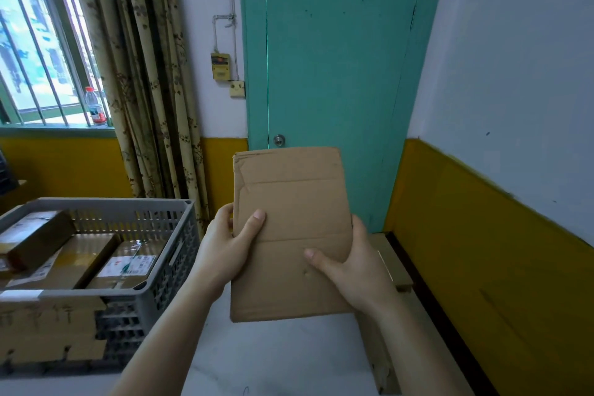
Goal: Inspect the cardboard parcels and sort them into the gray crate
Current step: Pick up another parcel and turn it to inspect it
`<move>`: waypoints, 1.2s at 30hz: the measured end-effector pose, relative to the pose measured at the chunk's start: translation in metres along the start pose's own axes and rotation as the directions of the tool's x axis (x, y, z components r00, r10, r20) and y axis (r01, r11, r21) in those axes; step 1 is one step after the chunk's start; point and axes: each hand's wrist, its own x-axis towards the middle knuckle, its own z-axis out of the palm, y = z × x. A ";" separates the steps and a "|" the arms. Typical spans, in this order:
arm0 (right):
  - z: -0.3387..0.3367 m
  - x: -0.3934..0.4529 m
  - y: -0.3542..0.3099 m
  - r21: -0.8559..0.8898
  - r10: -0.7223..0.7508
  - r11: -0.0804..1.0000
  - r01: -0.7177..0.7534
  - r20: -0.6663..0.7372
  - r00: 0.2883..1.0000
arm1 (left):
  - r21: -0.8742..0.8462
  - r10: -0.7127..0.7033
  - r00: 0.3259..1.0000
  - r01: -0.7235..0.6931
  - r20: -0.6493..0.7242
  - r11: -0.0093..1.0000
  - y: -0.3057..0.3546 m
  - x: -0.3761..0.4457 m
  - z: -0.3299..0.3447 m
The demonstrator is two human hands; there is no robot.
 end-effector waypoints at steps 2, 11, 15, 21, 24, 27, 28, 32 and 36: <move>0.003 -0.004 0.000 -0.026 0.005 1.000 -0.004 0.034 0.999 | -0.002 0.013 0.999 -0.013 -0.030 1.000 -0.002 0.000 0.001; 0.003 -0.004 0.003 -0.088 0.036 0.996 -0.022 0.158 0.987 | -0.008 -0.017 0.999 0.017 -0.038 1.000 -0.007 0.003 0.001; 0.004 -0.002 0.005 -0.093 0.034 0.995 -0.021 0.146 0.989 | -0.016 -0.034 0.999 0.034 -0.028 0.999 -0.009 0.004 0.001; 0.004 0.003 0.007 -0.119 0.019 0.993 -0.005 0.117 0.993 | -0.026 -0.030 1.000 0.030 0.003 0.999 -0.008 0.005 0.000; 0.003 0.009 0.008 -0.095 -0.002 0.996 -0.004 -0.059 0.998 | -0.029 -0.011 0.997 0.013 0.079 1.000 -0.005 0.002 -0.002; -0.002 0.013 0.008 -0.110 -0.009 0.994 -0.006 -0.134 0.991 | 0.012 -0.010 0.988 0.009 0.155 1.000 -0.004 0.002 -0.004; -0.003 0.012 0.008 -0.114 -0.019 0.993 0.004 -0.127 0.992 | 0.028 -0.028 0.988 0.024 0.152 0.999 -0.003 0.002 -0.005; -0.004 0.007 0.000 -0.120 -0.055 0.992 0.041 -0.118 0.991 | 0.172 0.015 0.992 -0.037 0.127 0.984 -0.003 0.001 -0.003; -0.008 0.006 -0.001 -0.098 -0.056 0.994 0.046 -0.102 0.993 | 0.158 0.027 0.987 -0.052 0.157 0.986 -0.008 0.002 0.000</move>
